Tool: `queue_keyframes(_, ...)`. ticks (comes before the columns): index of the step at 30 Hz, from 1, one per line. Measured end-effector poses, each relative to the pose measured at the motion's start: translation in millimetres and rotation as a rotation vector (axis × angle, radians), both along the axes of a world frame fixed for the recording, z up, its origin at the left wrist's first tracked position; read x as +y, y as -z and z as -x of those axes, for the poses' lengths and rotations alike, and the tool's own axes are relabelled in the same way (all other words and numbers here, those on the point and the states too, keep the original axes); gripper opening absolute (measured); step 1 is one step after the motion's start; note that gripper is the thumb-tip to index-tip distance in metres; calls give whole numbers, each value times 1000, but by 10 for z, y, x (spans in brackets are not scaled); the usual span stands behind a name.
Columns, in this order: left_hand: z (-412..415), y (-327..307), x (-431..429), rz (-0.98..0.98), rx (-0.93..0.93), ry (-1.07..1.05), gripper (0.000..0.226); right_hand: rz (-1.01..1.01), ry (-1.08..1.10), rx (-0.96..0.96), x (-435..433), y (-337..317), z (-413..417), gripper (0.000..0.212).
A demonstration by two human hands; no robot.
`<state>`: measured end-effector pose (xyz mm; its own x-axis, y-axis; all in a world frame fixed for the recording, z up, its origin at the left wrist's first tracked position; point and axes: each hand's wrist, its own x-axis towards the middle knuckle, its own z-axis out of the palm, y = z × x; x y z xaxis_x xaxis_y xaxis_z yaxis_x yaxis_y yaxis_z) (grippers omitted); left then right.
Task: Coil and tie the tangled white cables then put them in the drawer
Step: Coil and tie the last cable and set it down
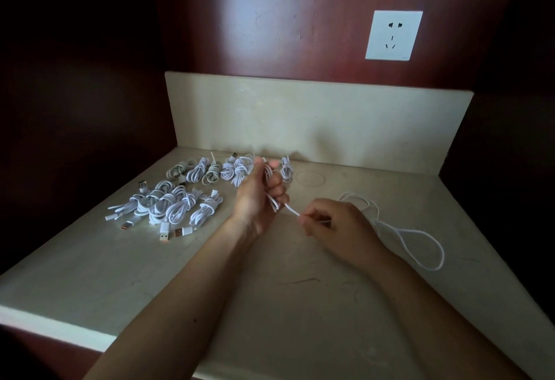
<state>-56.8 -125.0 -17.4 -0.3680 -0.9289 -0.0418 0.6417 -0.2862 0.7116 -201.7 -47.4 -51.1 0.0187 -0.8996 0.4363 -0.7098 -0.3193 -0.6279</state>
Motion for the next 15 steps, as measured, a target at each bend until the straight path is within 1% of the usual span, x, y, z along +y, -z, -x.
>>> queue_keyframes(2, -47, 5, -49, 35, -19, -61, 41, -15, -29, 84, 6, 12, -24, 26)
queue_keyframes(4, -85, 12, -80, 68, -106, -123, 39, 1, -55, 112, 8, 14, -39, 22)
queue_keyframes(6, -83, 26, -72, 106, -262, -167, 37, 30, -75, 99, 15, -3, -71, 15)
queue_keyframes(8, -44, 60, -37, 180, -477, -182, 37, 51, -105, 25, 24, -25, -122, 9)
queue_keyframes(10, -10, 81, 13, 284, -695, -151, 38, 71, -134, -68, 39, -47, -173, 6)
queue_keyframes(12, -3, 87, 53, 402, -878, -76, 41, 105, -137, -123, 46, -61, -196, 10)
queue_keyframes(13, -4, 98, 61, 457, -944, -29, 46, 119, -122, -133, 48, -72, -196, 11)
queue_keyframes(15, 2, 115, 90, 470, -963, 102, 57, 136, -49, -127, 53, -93, -167, 6)
